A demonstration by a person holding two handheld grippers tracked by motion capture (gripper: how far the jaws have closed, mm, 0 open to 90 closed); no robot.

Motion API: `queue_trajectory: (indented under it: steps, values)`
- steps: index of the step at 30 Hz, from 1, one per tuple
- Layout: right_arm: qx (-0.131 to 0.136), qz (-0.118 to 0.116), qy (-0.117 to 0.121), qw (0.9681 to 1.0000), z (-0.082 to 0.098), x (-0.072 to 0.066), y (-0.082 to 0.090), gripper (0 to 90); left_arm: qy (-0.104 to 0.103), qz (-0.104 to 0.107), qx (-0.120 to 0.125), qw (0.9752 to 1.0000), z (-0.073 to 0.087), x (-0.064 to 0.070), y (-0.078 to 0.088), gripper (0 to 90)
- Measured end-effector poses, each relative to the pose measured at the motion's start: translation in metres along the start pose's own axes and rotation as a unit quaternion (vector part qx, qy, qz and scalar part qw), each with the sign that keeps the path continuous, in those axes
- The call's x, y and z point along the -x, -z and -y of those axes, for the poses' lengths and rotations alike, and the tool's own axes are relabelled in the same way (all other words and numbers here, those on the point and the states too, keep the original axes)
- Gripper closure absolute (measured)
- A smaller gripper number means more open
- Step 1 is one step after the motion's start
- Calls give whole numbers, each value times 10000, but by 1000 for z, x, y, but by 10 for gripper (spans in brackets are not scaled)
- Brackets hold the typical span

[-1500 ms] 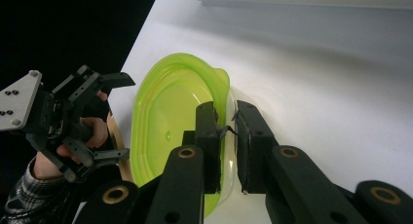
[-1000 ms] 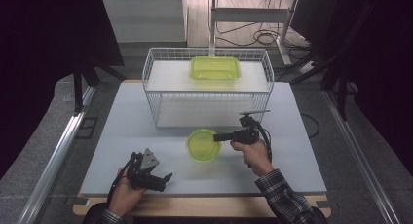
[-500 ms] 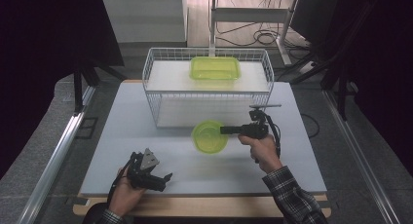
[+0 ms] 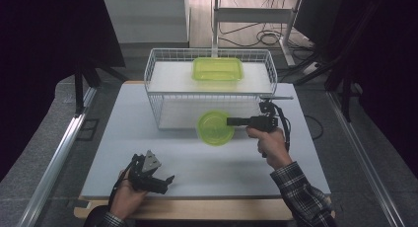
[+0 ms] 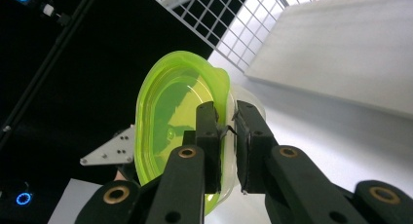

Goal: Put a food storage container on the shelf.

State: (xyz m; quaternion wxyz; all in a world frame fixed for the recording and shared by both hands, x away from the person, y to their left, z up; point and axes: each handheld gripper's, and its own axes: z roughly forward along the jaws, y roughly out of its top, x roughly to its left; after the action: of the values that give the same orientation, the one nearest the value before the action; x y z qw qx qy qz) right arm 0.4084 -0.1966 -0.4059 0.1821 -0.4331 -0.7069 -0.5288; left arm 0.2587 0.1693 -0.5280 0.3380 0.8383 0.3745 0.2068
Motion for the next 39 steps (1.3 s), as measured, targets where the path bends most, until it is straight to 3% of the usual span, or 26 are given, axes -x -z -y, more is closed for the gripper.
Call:
queue_trajectory:
  steps: [25, 39]
  values:
    - [594, 107, 249, 9979, -57, -36, 34, 814, 4, 0, 13, 10000, 0, -1, 0, 4]
    - [921, 202, 308, 9951, -87, -47, 44, 814, 104, 91, 43, 9999, 0, -2, 1, 5]
